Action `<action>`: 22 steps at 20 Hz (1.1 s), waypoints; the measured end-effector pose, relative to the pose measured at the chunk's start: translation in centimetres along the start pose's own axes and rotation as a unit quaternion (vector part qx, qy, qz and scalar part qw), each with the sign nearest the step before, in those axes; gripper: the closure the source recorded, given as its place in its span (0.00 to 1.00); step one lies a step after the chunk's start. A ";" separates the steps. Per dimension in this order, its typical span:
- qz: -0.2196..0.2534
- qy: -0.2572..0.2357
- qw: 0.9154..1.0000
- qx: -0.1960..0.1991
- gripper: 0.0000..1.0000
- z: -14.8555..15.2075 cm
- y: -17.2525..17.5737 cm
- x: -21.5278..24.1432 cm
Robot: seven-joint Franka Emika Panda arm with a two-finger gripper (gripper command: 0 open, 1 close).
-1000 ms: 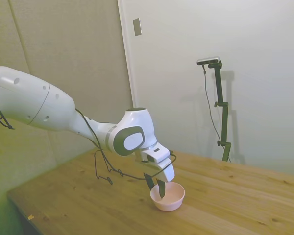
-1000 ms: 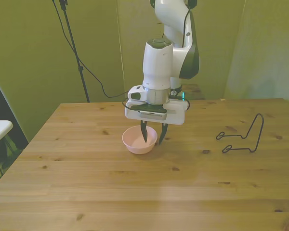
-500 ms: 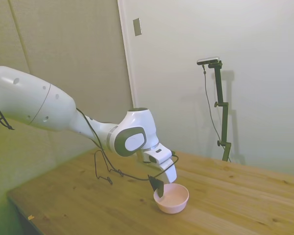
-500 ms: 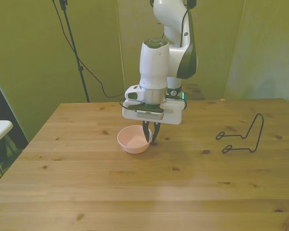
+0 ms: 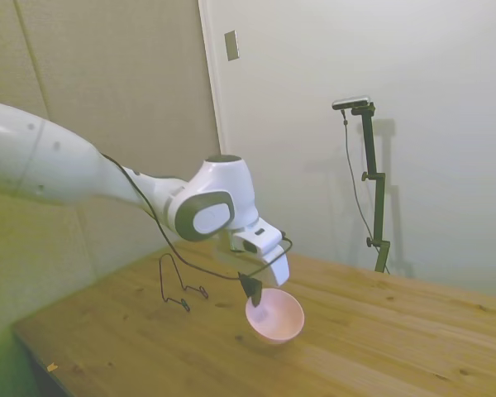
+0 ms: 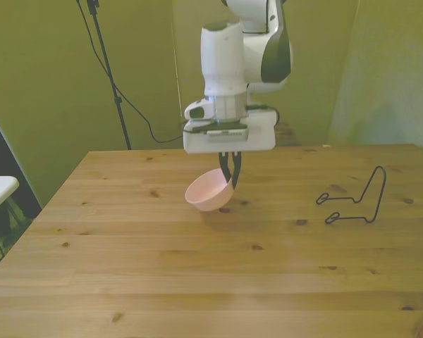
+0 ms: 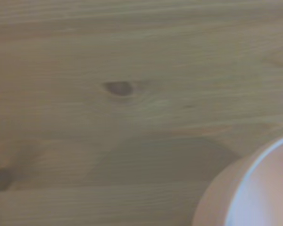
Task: Load the bowl
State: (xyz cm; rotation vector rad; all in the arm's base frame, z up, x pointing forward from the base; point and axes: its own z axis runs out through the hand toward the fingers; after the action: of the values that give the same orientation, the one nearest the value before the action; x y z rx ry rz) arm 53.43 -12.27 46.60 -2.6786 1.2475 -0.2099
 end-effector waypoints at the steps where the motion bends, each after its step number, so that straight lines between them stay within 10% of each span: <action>1: -0.007 -0.009 1.000 0.013 1.00 -1.3 -0.6 -1.0; 9: -0.046 -0.060 0.994 0.078 1.00 -3.0 -6.3 -7.0; 22: -0.079 -0.150 0.964 0.207 1.00 3.0 -13.6 -12.6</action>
State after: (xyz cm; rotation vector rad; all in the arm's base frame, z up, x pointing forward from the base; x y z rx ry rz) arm 56.05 6.31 46.03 -2.3360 0.7977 -0.0696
